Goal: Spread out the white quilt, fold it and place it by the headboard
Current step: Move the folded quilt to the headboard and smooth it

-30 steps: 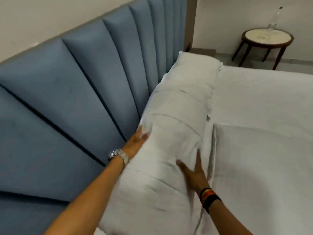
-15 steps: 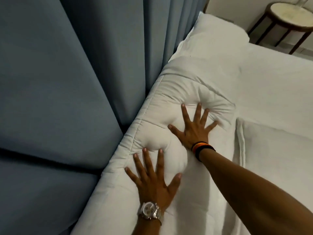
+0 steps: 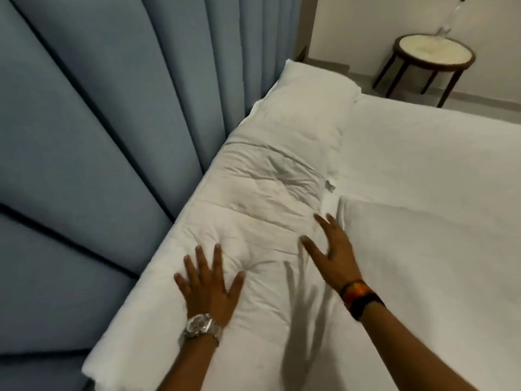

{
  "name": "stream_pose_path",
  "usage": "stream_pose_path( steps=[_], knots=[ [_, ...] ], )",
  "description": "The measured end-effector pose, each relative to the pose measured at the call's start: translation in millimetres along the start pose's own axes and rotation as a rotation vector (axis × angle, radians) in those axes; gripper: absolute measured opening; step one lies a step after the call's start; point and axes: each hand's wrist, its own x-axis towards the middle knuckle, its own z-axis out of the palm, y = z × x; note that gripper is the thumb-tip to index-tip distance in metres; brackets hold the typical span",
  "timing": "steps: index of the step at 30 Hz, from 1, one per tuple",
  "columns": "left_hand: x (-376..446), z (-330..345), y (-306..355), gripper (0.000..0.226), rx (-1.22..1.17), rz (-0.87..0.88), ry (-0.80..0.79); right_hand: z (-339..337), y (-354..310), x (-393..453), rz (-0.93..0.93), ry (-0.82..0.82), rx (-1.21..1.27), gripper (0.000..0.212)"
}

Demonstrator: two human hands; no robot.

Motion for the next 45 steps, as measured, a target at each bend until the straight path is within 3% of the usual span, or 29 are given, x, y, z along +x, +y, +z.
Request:
stream_pose_path(
  steps=[2,4,7,11,13,17,21,25,29,31,35,38,41,45],
  knots=[
    [-46.8,-11.9,33.7,0.086,-0.100,0.001,0.014,-65.0,50.4,-63.5,0.097,0.191,-0.053,0.069],
    [-98.5,-10.0,79.7,0.080,-0.169,0.122,0.032,-125.0,101.9,-117.0,0.315,0.329,-0.128,0.082],
    [-158.4,24.4,152.9,0.075,-0.177,0.335,-0.115,-195.6,170.4,-185.7,0.670,0.304,-0.043,0.106],
    [-190.7,65.9,217.9,0.087,-0.349,0.054,-0.538,-227.4,225.8,-226.8,0.784,0.117,0.223,0.104],
    [-195.3,69.4,235.3,0.093,-0.533,-0.126,-0.587,-227.1,238.9,-235.0,0.786,0.080,0.347,0.102],
    [-190.7,49.0,262.6,0.101,-0.690,-0.288,-0.518,-234.2,246.6,-236.0,0.702,0.132,0.540,0.104],
    [-195.2,2.8,295.4,0.114,-0.810,-0.220,-0.356,-236.8,214.4,-232.1,0.540,0.296,0.648,0.102],
    [-176.4,-86.1,314.9,0.073,-0.833,0.041,-0.079,-246.8,149.9,-213.5,0.433,0.406,0.712,0.089],
    [-152.1,-188.2,274.3,0.050,-0.803,0.186,0.152,-236.4,57.1,-190.0,0.261,0.414,0.749,0.084],
    [-136.4,-231.4,231.8,0.055,-0.738,0.160,0.220,-221.0,1.1,-179.8,0.158,0.388,0.759,0.086],
    [-90.4,-282.4,134.9,0.079,-0.573,-0.044,0.153,-162.1,-84.1,-159.4,0.061,0.261,0.726,0.085],
    [-54.0,-270.5,69.3,0.101,-0.404,-0.178,0.025,-89.9,-107.5,-152.8,0.106,0.075,0.574,0.091],
    [-23.9,-216.4,22.1,0.092,-0.222,-0.153,-0.083,-17.7,-118.6,-142.5,0.272,-0.097,0.345,0.104],
    [7.8,-151.0,-0.6,0.085,-0.185,0.058,0.134,30.2,-138.2,-99.7,-0.015,0.113,-0.123,0.086]
  ],
)
